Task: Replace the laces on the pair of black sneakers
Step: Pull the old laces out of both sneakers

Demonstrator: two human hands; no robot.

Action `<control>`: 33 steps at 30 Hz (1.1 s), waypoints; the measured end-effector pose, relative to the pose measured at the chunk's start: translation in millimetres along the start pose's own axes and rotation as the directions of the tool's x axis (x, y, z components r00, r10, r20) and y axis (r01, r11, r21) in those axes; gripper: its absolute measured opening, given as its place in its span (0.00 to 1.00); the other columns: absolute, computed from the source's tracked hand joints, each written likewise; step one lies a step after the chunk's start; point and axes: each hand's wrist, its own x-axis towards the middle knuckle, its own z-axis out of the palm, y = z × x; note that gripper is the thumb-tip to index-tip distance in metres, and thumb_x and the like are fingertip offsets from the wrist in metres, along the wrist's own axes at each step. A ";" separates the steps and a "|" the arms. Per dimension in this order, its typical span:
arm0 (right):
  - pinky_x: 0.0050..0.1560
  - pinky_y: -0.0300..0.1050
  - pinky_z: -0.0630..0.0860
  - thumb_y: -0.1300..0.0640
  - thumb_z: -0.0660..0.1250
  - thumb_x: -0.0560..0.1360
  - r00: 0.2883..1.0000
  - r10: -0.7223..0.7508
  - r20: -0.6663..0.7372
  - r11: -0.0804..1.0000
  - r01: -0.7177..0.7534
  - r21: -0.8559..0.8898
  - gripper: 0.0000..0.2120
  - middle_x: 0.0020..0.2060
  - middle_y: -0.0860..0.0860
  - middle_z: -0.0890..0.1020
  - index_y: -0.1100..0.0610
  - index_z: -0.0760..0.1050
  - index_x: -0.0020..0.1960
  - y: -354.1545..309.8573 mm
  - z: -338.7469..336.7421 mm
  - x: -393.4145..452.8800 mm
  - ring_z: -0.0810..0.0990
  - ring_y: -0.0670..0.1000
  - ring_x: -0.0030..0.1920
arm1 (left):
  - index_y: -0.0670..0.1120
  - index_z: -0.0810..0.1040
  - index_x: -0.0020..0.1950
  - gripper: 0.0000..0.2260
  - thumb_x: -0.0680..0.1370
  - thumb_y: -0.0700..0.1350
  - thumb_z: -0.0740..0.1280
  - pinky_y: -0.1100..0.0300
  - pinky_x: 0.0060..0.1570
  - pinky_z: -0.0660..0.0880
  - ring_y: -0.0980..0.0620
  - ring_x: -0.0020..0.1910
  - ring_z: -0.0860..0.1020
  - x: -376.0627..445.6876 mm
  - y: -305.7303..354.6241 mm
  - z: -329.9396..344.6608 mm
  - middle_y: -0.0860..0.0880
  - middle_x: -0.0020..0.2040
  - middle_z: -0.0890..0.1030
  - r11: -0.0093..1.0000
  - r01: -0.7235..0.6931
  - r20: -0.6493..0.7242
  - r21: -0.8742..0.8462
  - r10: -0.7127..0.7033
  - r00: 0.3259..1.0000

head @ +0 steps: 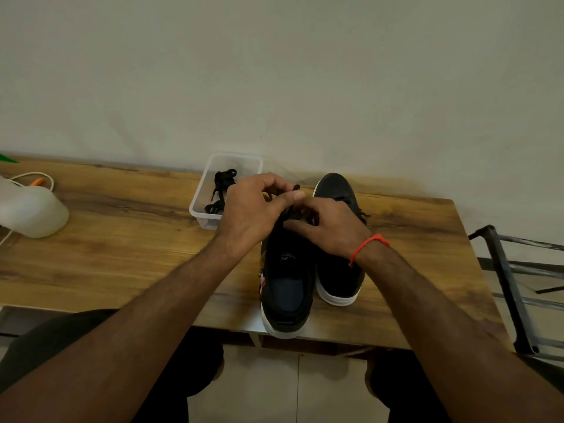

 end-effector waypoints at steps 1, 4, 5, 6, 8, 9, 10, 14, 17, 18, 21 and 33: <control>0.49 0.39 0.76 0.46 0.68 0.78 1.000 -0.030 -0.008 0.999 0.030 0.026 0.11 0.44 0.43 0.82 0.50 0.80 0.57 -1.6 1.5 -0.8 0.81 0.48 0.47 | 0.55 0.84 0.46 0.03 0.74 0.50 0.76 0.61 0.47 0.80 0.61 0.43 0.82 -0.8 2.5 -0.2 0.57 0.43 0.85 0.998 -0.008 0.017 -0.057 0.009 1.000; 0.41 0.26 0.70 0.53 0.68 0.80 0.998 -0.051 -0.037 0.994 0.055 0.092 0.08 0.44 0.45 0.83 0.53 0.82 0.55 -4.5 0.0 -2.6 0.79 0.43 0.43 | 0.55 0.84 0.51 0.06 0.75 0.49 0.76 0.65 0.46 0.79 0.65 0.41 0.81 -1.2 4.9 -3.5 0.58 0.45 0.84 0.995 0.007 0.137 -0.100 0.006 0.991; 0.39 0.27 0.70 0.53 0.68 0.80 0.999 -0.038 -0.036 0.994 0.041 0.102 0.06 0.42 0.45 0.83 0.52 0.82 0.52 -4.0 -1.0 -2.6 0.79 0.42 0.42 | 0.55 0.83 0.56 0.10 0.75 0.50 0.76 0.64 0.46 0.78 0.64 0.41 0.80 0.4 2.6 -5.5 0.58 0.46 0.83 0.999 0.014 0.195 -0.046 -0.005 0.981; 0.40 0.30 0.71 0.54 0.68 0.80 0.999 -0.011 -0.031 0.992 0.015 0.123 0.04 0.41 0.45 0.83 0.51 0.81 0.49 -3.1 -2.3 -2.1 0.79 0.43 0.41 | 0.54 0.82 0.61 0.15 0.75 0.52 0.76 0.64 0.46 0.77 0.63 0.41 0.79 1.7 -0.3 -7.5 0.58 0.47 0.81 0.999 0.016 0.261 0.029 -0.023 0.965; 0.44 0.40 0.76 0.55 0.68 0.79 0.997 0.081 -0.010 0.974 -0.077 0.211 0.05 0.40 0.48 0.85 0.52 0.80 0.46 -1.1 -5.3 -0.5 0.82 0.47 0.43 | 0.53 0.77 0.67 0.23 0.74 0.54 0.76 0.68 0.43 0.72 0.63 0.41 0.75 1.9 -6.2 -9.3 0.59 0.48 0.77 0.978 -0.018 0.383 0.209 -0.065 0.921; 0.46 0.42 0.77 0.55 0.68 0.80 0.992 0.122 -0.005 0.946 -0.115 0.304 0.05 0.39 0.49 0.85 0.53 0.80 0.45 -1.4 -6.6 0.3 0.83 0.49 0.42 | 0.52 0.77 0.68 0.24 0.73 0.53 0.77 0.72 0.41 0.69 0.64 0.42 0.74 0.3 -9.3 -8.2 0.59 0.49 0.77 0.953 -0.054 0.418 0.299 -0.080 0.905; 0.43 0.41 0.77 0.56 0.67 0.80 0.988 0.153 -0.016 0.895 -0.132 0.426 0.07 0.36 0.49 0.85 0.54 0.80 0.44 -3.1 -8.3 0.4 0.83 0.50 0.39 | 0.50 0.78 0.67 0.22 0.74 0.52 0.77 0.74 0.39 0.66 0.64 0.42 0.73 -1.1 -13.1 -5.9 0.58 0.50 0.78 0.922 -0.086 0.430 0.376 -0.092 0.898; 0.27 0.37 0.65 0.58 0.63 0.82 0.951 0.289 -0.106 0.563 -0.079 0.823 0.12 0.29 0.49 0.80 0.56 0.77 0.40 -6.9 -19.7 0.6 0.75 0.50 0.29 | 0.48 0.85 0.57 0.10 0.77 0.49 0.74 0.72 0.40 0.67 0.59 0.45 0.76 -1.9 -17.8 0.2 0.51 0.52 0.83 0.883 -0.083 0.295 0.463 -0.065 0.953; 0.26 0.38 0.64 0.59 0.63 0.81 0.953 0.286 -0.099 0.587 -0.093 0.804 0.09 0.35 0.52 0.84 0.57 0.79 0.45 -2.1 -23.0 1.0 0.75 0.50 0.29 | 0.50 0.86 0.51 0.06 0.76 0.49 0.74 0.59 0.47 0.76 0.55 0.47 0.78 0.7 -17.3 -0.5 0.55 0.47 0.80 0.907 -0.105 0.178 0.408 0.034 0.984; 0.26 0.37 0.65 0.61 0.63 0.80 0.961 0.262 -0.084 0.644 -0.110 0.757 0.07 0.38 0.52 0.85 0.57 0.80 0.49 -1.0 -23.0 1.0 0.76 0.50 0.31 | 0.51 0.86 0.50 0.04 0.77 0.48 0.74 0.57 0.47 0.78 0.56 0.46 0.79 0.3 -15.6 -0.8 0.56 0.46 0.81 0.937 -0.086 0.142 0.338 0.040 0.989; 0.35 0.36 0.74 0.68 0.65 0.77 0.993 0.103 0.049 0.822 -0.113 0.559 0.14 0.41 0.48 0.84 0.56 0.79 0.59 -1.1 -19.8 -0.1 0.79 0.48 0.39 | 0.55 0.84 0.48 0.03 0.78 0.46 0.73 0.61 0.45 0.80 0.60 0.41 0.81 -1.2 -7.0 0.6 0.58 0.43 0.83 0.994 -0.041 0.063 0.100 0.035 0.997; 0.33 0.42 0.73 0.62 0.66 0.80 0.973 0.207 -0.106 0.664 -0.060 0.746 0.10 0.37 0.58 0.82 0.55 0.80 0.42 2.0 -9.0 3.0 0.78 0.51 0.34 | 0.51 0.81 0.64 0.12 0.82 0.49 0.67 0.70 0.45 0.75 0.64 0.47 0.80 0.3 -7.2 -3.2 0.57 0.53 0.83 0.993 0.039 0.321 0.115 -0.074 0.944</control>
